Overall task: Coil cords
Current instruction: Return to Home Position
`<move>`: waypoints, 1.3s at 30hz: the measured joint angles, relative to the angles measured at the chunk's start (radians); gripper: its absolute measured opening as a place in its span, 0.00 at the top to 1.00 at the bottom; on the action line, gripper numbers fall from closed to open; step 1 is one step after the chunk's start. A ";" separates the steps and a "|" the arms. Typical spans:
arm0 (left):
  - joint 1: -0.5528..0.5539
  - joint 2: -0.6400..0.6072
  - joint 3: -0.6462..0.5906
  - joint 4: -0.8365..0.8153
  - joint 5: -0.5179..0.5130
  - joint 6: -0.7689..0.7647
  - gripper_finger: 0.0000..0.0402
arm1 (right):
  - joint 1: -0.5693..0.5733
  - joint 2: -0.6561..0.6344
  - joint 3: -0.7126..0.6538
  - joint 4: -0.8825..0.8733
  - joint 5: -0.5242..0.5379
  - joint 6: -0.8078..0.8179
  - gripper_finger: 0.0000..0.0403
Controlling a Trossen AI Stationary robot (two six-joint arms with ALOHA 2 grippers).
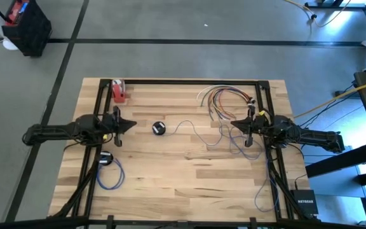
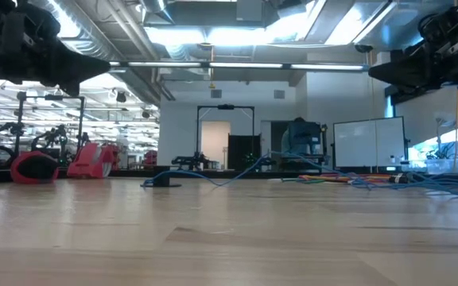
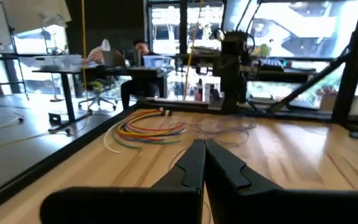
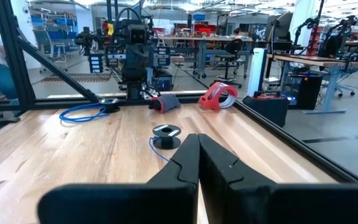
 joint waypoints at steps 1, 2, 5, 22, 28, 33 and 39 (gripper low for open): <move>0.002 -0.001 0.000 0.001 0.005 -0.004 1.00 | 0.000 0.000 0.000 0.000 0.000 0.000 0.98; 0.003 -0.001 0.000 0.001 0.022 -0.007 1.00 | 0.000 0.000 0.000 0.000 0.000 0.000 0.98; 0.002 0.000 0.000 -0.011 0.074 -0.005 1.00 | 0.000 0.000 0.000 0.000 0.000 0.000 0.98; 0.003 0.001 0.000 -0.011 0.071 -0.016 1.00 | 0.000 0.000 0.000 0.000 0.000 0.000 0.98; 0.003 0.001 0.000 -0.011 0.071 -0.017 1.00 | 0.000 0.000 0.000 0.000 0.000 0.000 0.98; 0.003 0.001 0.000 -0.011 0.071 -0.017 1.00 | 0.000 0.000 0.000 0.000 0.000 0.000 0.98; 0.003 0.001 0.000 -0.010 0.071 -0.017 1.00 | 0.000 0.000 0.000 0.000 0.000 0.000 0.98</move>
